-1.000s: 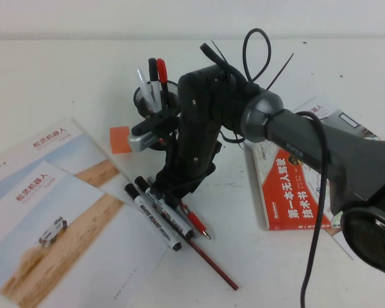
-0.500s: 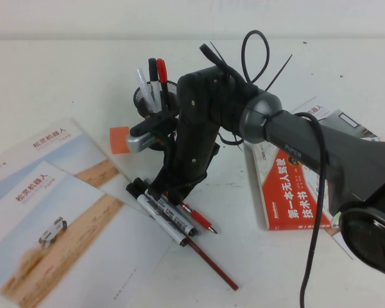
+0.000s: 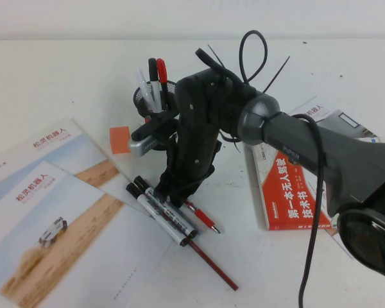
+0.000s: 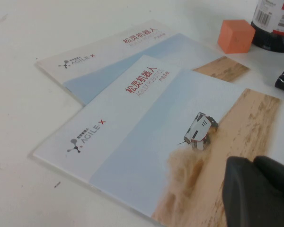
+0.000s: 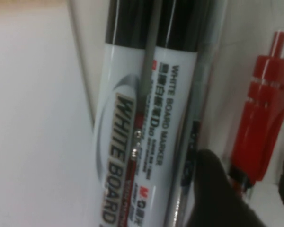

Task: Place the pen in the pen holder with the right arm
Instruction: Pick up the pen on the table

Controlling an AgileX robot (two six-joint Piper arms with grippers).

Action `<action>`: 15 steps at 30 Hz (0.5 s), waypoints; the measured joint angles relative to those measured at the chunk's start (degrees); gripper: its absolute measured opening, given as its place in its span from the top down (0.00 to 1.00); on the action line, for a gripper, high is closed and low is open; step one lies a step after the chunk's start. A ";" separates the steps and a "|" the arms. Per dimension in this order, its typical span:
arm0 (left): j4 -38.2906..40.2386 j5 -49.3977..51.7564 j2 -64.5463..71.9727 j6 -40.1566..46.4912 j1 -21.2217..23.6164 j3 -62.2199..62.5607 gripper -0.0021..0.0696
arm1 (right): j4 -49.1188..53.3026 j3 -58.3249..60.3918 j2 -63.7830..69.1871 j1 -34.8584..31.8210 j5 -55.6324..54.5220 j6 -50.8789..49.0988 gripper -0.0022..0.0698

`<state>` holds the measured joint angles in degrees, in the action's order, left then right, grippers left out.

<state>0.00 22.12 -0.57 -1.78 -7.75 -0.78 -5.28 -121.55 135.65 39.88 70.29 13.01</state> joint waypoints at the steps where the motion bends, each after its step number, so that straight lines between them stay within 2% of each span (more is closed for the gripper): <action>1: 0.00 0.00 0.00 0.00 0.00 0.00 0.97 | 0.28 0.00 0.00 0.01 0.00 0.00 0.56; 3: 0.00 0.00 0.00 0.00 0.00 0.00 0.97 | 0.55 0.00 0.00 0.15 0.00 0.14 0.57; 5: 0.00 0.00 0.00 0.00 0.00 0.00 0.97 | 0.84 0.00 0.00 0.15 0.00 0.14 0.62; 8: 0.00 0.00 0.00 0.00 0.00 0.00 0.97 | 1.48 0.00 0.00 0.15 -0.09 0.14 0.81; 9: 0.00 0.00 0.00 0.00 0.00 0.00 0.97 | 1.56 0.00 0.00 0.15 -0.13 0.14 0.84; 15: 0.00 0.00 0.00 0.00 0.00 0.00 0.97 | 0.15 0.47 -2.27 0.15 -1.10 -0.33 0.83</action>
<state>0.00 22.12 -0.57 -1.78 -7.75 -0.78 -5.14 -121.08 133.39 40.03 69.19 12.68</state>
